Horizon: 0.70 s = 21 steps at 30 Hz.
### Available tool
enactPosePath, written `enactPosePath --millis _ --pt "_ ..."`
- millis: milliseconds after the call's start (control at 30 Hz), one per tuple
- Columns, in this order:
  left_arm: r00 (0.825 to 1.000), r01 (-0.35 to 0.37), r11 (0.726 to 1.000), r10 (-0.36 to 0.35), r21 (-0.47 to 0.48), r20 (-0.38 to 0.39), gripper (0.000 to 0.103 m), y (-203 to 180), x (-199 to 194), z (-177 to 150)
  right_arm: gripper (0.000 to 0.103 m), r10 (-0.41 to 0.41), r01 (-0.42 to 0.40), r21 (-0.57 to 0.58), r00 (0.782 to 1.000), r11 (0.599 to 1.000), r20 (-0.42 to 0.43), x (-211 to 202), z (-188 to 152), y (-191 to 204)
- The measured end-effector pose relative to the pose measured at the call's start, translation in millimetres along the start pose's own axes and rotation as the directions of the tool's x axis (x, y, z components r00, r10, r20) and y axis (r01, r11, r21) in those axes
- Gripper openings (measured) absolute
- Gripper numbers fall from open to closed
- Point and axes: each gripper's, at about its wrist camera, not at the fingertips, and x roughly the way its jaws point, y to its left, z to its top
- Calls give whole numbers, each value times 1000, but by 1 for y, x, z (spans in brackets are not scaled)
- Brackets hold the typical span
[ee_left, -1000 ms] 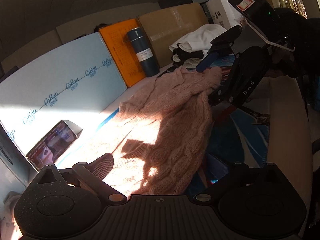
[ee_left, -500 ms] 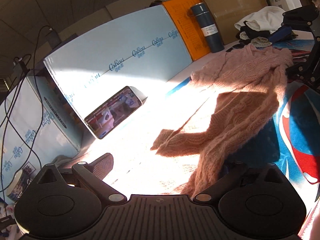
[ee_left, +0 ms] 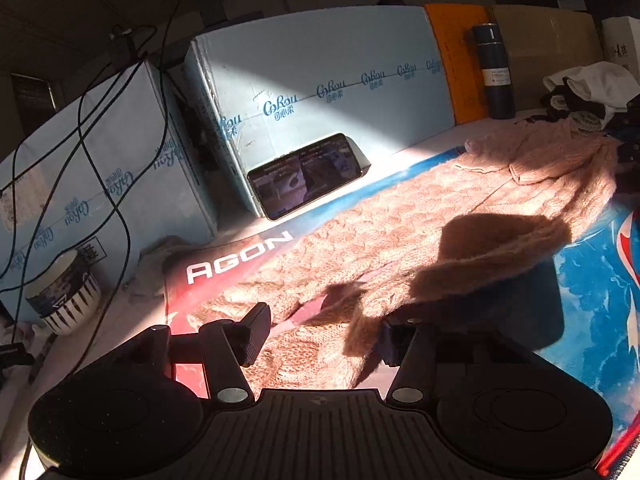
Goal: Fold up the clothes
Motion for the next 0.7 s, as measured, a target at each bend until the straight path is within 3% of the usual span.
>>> enactPosePath --millis 67,233,333,500,700 --pt "999 35 999 -34 -32 16 20 5 0 1 14 22 -23 76 1000 997 21 -1 5 -15" --pt "994 89 972 -72 -219 83 19 34 4 9 14 95 -108 236 993 966 64 10 21 -57" --pt "989 123 937 -90 -326 113 19 54 14 13 14 132 -154 327 987 932 90 24 31 -82" --pt "987 154 892 -116 -426 114 19 76 38 18 14 169 -189 426 982 885 86 60 41 -112" --pt "981 193 799 -161 -570 107 21 107 68 15 14 179 -165 498 984 852 19 108 42 -128"
